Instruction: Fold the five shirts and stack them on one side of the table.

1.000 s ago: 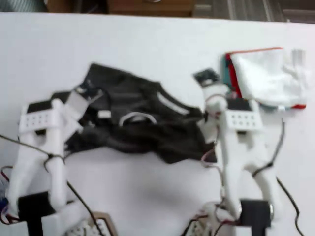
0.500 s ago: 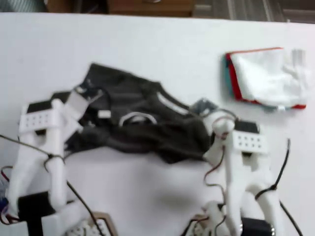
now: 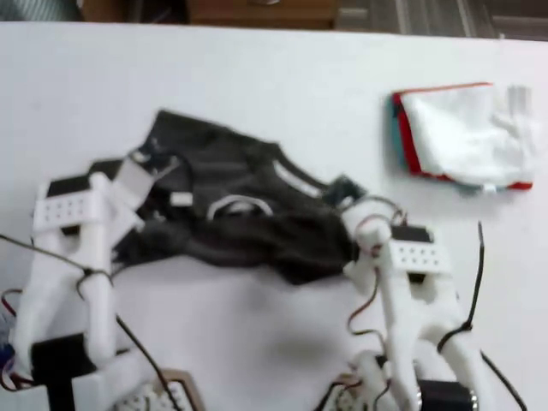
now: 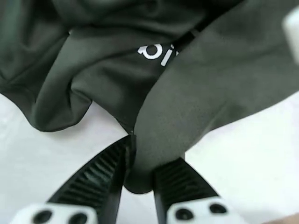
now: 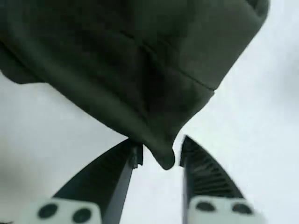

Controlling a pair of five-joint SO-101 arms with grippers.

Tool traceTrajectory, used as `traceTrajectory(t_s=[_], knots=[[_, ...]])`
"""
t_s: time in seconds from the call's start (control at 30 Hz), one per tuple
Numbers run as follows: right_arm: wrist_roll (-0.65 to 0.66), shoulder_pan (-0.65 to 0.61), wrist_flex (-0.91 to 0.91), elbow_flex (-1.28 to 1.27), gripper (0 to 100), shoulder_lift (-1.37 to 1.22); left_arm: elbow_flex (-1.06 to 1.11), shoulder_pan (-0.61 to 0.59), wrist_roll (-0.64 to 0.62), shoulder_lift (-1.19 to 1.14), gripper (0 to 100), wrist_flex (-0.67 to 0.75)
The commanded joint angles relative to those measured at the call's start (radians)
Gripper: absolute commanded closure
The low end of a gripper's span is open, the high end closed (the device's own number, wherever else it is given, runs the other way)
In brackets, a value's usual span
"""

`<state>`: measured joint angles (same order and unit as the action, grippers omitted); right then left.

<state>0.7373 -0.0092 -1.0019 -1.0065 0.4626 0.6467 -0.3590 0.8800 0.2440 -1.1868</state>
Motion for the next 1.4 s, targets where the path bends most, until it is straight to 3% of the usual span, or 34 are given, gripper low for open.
traceTrajectory(t_s=[0.0, 0.17, 0.4, 0.57, 0.73, 0.83, 1.0, 1.1, 1.2, 1.37], knots=[[-0.046, -0.008, 0.05, 0.006, 96.0, 0.038, -0.001, -0.011, -0.009, 0.037, 97, 0.003], [-0.048, 0.005, -0.015, 0.072, 97.9, 0.071, -0.018, -0.012, -0.009, 0.044, 97, -0.028], [-0.077, 0.022, -0.429, 0.396, 97.8, 0.174, -0.183, -0.012, -0.009, 0.044, 97, -0.215], [-0.112, 0.021, -0.622, 0.414, 97.8, 0.173, -0.302, -0.012, -0.009, 0.044, 97, -0.327], [0.091, 0.012, -0.57, 0.201, 97.8, 0.173, -0.323, -0.006, -0.009, 0.044, 97, -0.336], [0.147, 0.013, -0.473, 0.072, 96.4, 0.173, -0.32, -0.006, -0.009, 0.037, 97, -0.336], [0.155, 0.012, -0.461, 0.087, 76.4, 0.183, -0.32, -0.006, -0.009, 0.037, 97, -0.328], [0.155, 0.012, -0.481, 0.19, 75.0, 0.182, -0.32, -0.006, -0.009, 0.037, 97, -0.328], [0.112, 0.007, -0.421, 0.287, 79.6, 0.163, -0.32, -0.006, -0.009, 0.035, 97, -0.328], [-0.138, -0.119, -0.252, 0.308, 85.6, 0.002, -0.32, -0.005, -0.009, 0.035, 97, -0.328]])
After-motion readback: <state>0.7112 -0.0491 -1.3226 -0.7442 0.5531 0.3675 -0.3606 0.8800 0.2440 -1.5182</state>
